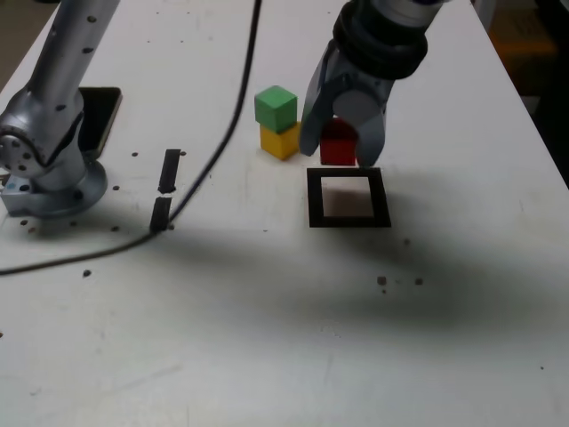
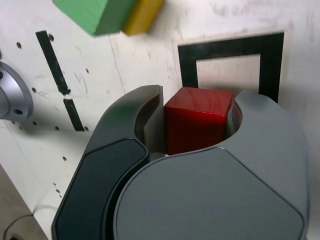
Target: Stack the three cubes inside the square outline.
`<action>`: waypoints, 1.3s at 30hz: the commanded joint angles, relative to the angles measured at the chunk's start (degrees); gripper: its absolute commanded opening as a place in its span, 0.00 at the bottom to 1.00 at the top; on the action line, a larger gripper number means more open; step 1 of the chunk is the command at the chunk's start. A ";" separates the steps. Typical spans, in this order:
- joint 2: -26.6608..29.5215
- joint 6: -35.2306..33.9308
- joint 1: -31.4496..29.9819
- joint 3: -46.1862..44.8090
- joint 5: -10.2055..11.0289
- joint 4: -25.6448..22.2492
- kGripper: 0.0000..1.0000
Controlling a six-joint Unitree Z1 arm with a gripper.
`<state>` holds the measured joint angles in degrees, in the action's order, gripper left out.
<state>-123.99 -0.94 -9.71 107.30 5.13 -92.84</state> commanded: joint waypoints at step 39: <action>-0.95 -1.41 -0.74 -8.12 -3.06 10.13 0.55</action>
<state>-125.70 -2.57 -10.76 99.25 1.99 -82.79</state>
